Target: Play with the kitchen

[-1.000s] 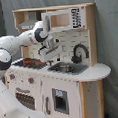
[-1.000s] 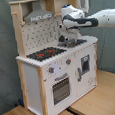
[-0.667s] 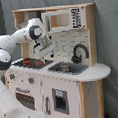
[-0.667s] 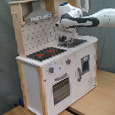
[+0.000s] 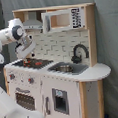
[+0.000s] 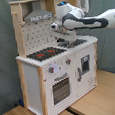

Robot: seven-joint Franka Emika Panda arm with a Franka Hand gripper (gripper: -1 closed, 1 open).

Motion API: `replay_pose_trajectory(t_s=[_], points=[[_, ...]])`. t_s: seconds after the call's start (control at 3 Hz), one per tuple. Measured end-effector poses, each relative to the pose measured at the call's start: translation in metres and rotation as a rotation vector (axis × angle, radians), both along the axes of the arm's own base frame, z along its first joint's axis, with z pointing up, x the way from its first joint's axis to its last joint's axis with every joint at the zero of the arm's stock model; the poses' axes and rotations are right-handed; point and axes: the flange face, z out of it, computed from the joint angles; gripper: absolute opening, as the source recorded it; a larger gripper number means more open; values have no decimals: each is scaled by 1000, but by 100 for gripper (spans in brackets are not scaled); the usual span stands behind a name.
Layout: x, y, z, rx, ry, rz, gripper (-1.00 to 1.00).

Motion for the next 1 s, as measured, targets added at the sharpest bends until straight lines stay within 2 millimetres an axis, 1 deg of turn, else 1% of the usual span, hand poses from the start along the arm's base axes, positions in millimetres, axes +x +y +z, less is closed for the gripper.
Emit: replay_pose_trajectory(t_s=[0.33, 0.67, 1.0], points=[[-30, 20, 11, -16, -10, 35, 100], [-60, 36, 19, -44, -16, 56, 100], [-90, 52, 17, -83, -25, 74, 100]])
